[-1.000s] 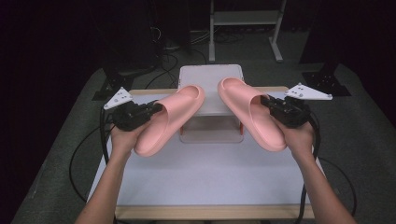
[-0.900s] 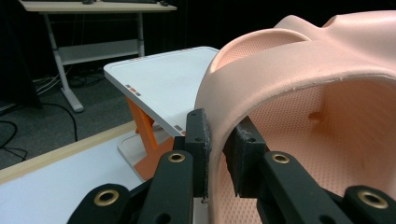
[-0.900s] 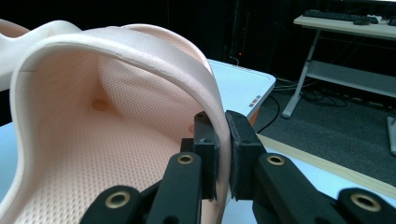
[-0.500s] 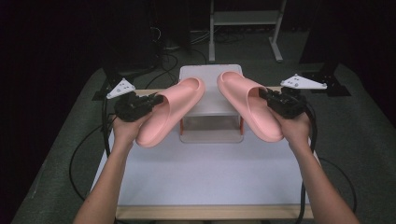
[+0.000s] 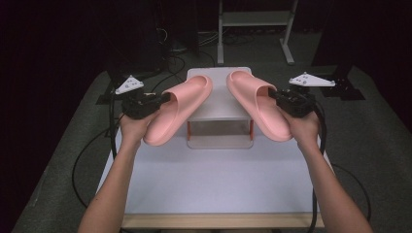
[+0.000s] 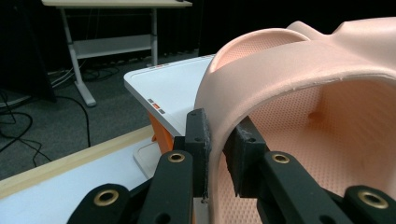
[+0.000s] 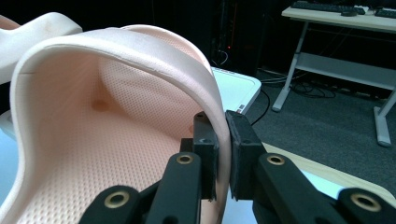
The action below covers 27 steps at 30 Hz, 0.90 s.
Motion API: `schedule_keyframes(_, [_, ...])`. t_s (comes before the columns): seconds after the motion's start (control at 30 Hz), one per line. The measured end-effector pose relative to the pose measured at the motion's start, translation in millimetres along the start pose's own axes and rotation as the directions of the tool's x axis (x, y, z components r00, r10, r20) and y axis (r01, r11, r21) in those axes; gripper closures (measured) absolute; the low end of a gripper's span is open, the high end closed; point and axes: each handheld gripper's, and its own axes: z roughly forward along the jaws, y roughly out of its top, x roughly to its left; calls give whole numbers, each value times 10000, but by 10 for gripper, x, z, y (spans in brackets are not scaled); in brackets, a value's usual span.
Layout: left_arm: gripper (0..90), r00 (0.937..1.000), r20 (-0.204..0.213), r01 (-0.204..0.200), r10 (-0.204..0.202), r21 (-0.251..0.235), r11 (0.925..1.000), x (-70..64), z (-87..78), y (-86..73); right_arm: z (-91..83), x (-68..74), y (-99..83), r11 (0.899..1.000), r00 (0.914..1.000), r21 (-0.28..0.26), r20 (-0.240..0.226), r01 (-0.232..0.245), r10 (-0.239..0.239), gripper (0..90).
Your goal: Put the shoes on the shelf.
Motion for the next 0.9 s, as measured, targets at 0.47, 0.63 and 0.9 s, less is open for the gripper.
schedule_keyframes(0.47, [791,9999,-82,139,-138,110,9998,56,103,19,114,-16,22,9998,9999,143,106,-116,115,831])
schedule_keyframes(0.63, [790,9998,-153,159,-156,178,9997,80,122,28,165,-23,50,9998,9998,153,113,-145,143,831])
schedule_keyframes(0.9, [791,9997,-232,124,-120,186,9997,98,151,103,234,-39,61,9996,9997,223,184,-187,183,830])
